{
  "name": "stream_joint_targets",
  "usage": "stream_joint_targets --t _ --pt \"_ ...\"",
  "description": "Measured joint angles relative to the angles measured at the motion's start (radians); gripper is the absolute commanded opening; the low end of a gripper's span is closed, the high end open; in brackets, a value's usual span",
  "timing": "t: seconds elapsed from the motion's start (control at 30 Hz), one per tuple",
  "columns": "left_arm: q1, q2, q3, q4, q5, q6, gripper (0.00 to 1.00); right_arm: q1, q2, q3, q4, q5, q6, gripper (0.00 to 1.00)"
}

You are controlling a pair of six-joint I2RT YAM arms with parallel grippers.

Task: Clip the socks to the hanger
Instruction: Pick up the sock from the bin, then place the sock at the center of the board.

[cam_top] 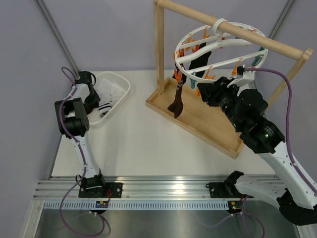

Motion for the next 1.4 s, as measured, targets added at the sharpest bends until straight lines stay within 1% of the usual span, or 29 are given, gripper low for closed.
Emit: stream_joint_targets --t 0.03,0.1,0.13,0.2,0.23,0.3,0.43,0.57,0.7,0.77,0.87,0.97,1.1,1.27,1.4 --pt "0.002 0.008 0.001 -0.001 0.0 0.002 0.38 0.0 0.002 0.0 0.0 0.0 0.0 0.0" --pt "0.005 0.018 0.002 -0.002 0.007 0.001 0.31 0.0 0.003 0.0 0.0 0.0 0.0 0.0" --pt "0.005 0.019 0.006 -0.003 0.009 0.002 0.23 0.0 0.005 0.0 0.0 0.0 0.0 0.0" --pt "0.006 0.019 0.011 -0.005 0.011 0.003 0.15 0.0 0.007 0.0 0.0 0.0 0.0 0.0" --pt "0.006 0.019 0.012 -0.01 0.011 0.005 0.07 0.0 0.008 0.0 0.001 0.0 0.0 0.0" --pt "0.008 0.018 0.012 -0.018 0.015 0.007 0.0 0.0 0.008 0.0 0.001 0.0 0.0 0.0" --pt "0.01 0.006 0.004 -0.019 0.024 0.01 0.0 0.0 0.009 0.0 0.001 0.0 -0.003 0.0" --pt "0.01 -0.088 -0.034 -0.049 0.039 0.009 0.0 0.0 0.009 0.0 0.001 0.001 -0.01 0.0" --pt "0.01 -0.274 -0.047 -0.058 0.048 0.005 0.0 0.0 0.009 0.0 0.002 0.001 -0.014 0.0" --pt "0.009 -0.392 -0.045 -0.046 0.061 0.005 0.0 0.0 0.008 0.0 0.003 0.001 -0.015 0.0" --pt "-0.002 -0.515 -0.034 -0.039 0.074 0.005 0.0 0.0 0.005 -0.003 0.009 0.001 -0.015 0.0" --pt "-0.03 -0.597 -0.033 -0.039 0.088 0.005 0.0 0.0 0.001 -0.005 0.009 0.002 -0.016 0.0" --pt "-0.135 -0.677 -0.066 -0.051 0.117 0.002 0.0 0.0 -0.001 -0.005 0.008 0.002 -0.018 0.0" --pt "-0.35 -0.793 -0.138 -0.074 0.158 -0.009 0.0 0.0 -0.001 -0.005 0.008 0.005 -0.021 0.0" --pt "-0.53 -0.932 -0.266 -0.053 0.212 -0.057 0.0 0.0 -0.003 -0.005 0.008 0.011 -0.025 0.0"
